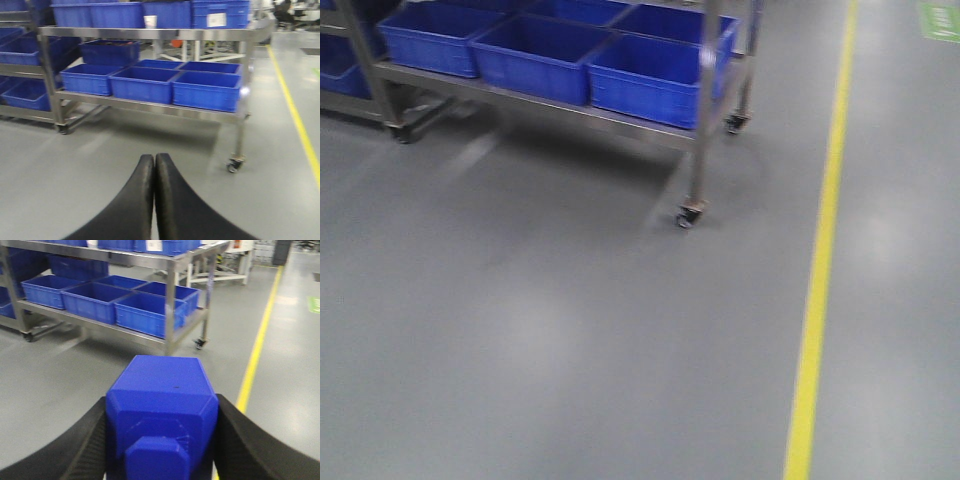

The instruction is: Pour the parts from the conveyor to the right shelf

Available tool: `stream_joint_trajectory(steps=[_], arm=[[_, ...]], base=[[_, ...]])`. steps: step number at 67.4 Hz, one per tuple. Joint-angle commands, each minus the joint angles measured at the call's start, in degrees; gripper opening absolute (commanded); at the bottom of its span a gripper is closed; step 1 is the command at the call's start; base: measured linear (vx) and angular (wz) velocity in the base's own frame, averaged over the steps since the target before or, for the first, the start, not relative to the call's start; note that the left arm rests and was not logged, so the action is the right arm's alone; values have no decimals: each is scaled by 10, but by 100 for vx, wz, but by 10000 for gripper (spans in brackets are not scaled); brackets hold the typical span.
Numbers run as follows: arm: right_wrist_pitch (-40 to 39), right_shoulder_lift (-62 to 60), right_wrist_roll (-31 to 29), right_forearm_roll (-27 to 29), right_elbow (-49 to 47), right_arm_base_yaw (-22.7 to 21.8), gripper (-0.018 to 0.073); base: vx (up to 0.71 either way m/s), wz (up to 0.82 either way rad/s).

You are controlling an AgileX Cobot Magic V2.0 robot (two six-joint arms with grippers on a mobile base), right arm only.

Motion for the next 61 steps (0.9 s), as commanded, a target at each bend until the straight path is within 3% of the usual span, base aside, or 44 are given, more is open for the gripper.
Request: stream_joint_trajectory(steps=[1,61], arm=[[-46,7,-2,-7,-14,-2,-6],[-47,7,-2,-8,-14,-2,-6]], base=[[65,59],[64,60]])
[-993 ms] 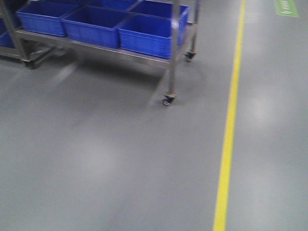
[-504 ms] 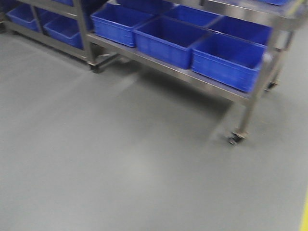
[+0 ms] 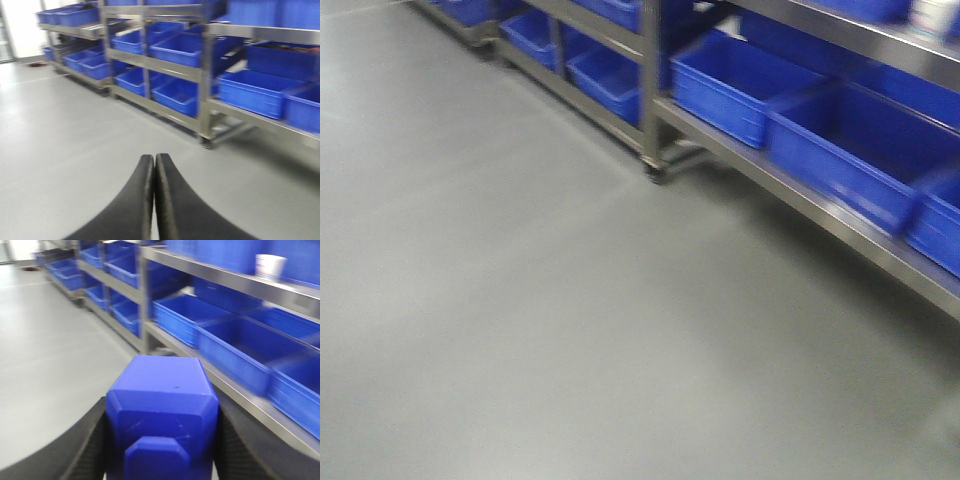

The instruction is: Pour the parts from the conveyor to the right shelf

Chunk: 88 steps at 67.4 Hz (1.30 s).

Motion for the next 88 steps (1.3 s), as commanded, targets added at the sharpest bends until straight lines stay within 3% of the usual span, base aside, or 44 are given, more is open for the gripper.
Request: stream_joint_trajectory(steps=[1,46,88], arm=[[-47,7,-2,-8,-14,-2,-6],[-45,7,-2,-8,-14,-2,-6],[-46,8,-2,-7,-14,-2,-6]], base=[[66,60],[72,57],[73,24]])
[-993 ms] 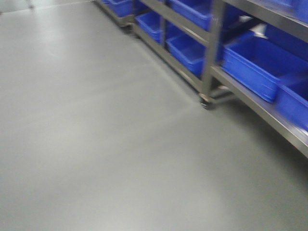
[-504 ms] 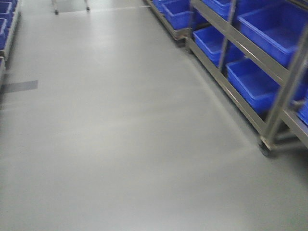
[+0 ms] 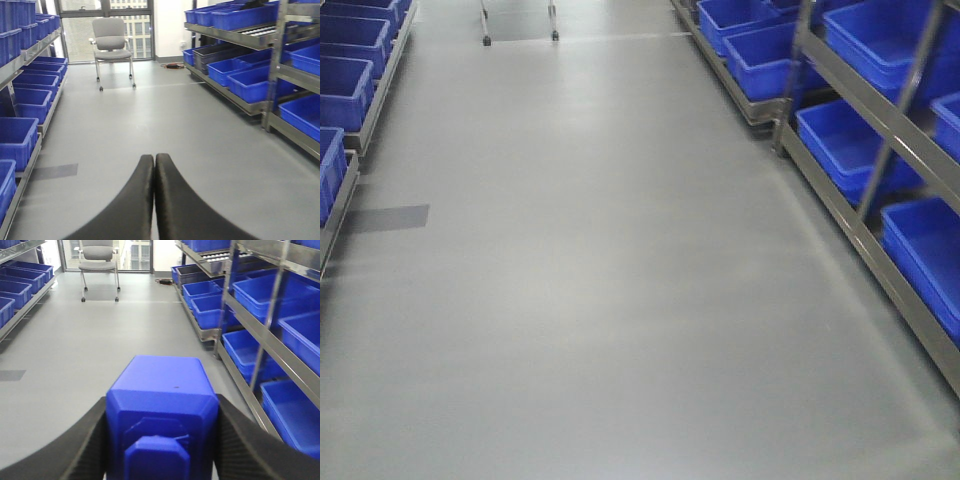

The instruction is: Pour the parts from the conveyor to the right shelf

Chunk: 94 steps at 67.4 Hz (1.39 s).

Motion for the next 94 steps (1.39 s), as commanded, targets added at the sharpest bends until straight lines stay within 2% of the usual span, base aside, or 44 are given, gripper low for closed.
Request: stream_joint_trajectory(steps=[1,47,94], arm=[[-46,8,-2,-7,-14,-2,-6],[-46,8,-2,-8,-14,-2,-6],[-46,7,-2,-8,-14,-2,-6]], base=[[71,19],[70,14],[68,-3]])
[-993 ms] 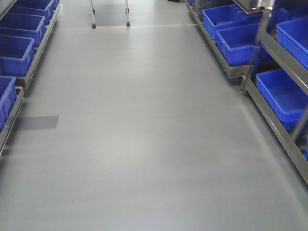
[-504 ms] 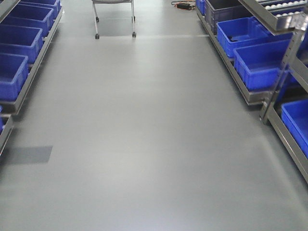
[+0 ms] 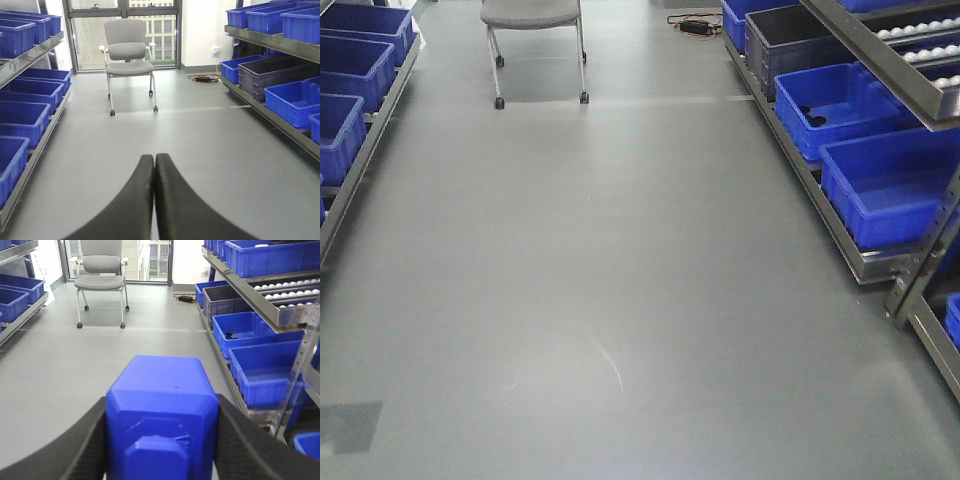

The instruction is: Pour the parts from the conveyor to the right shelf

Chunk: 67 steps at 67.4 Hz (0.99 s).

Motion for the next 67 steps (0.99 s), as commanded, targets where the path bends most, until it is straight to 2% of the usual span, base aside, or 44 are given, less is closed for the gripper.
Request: stream_joint_trajectory(steps=[1,17,30,67], arm=[[-46,7,-2,-7,-14,-2,-6],[-45,7,-2,-7,-14,-2,-6],[-46,7,-2,-7,-14,-2,-6],[-46,7,-2,-8,-14,-2,-6]], base=[[54,1],[42,14],[26,46],[19,83]])
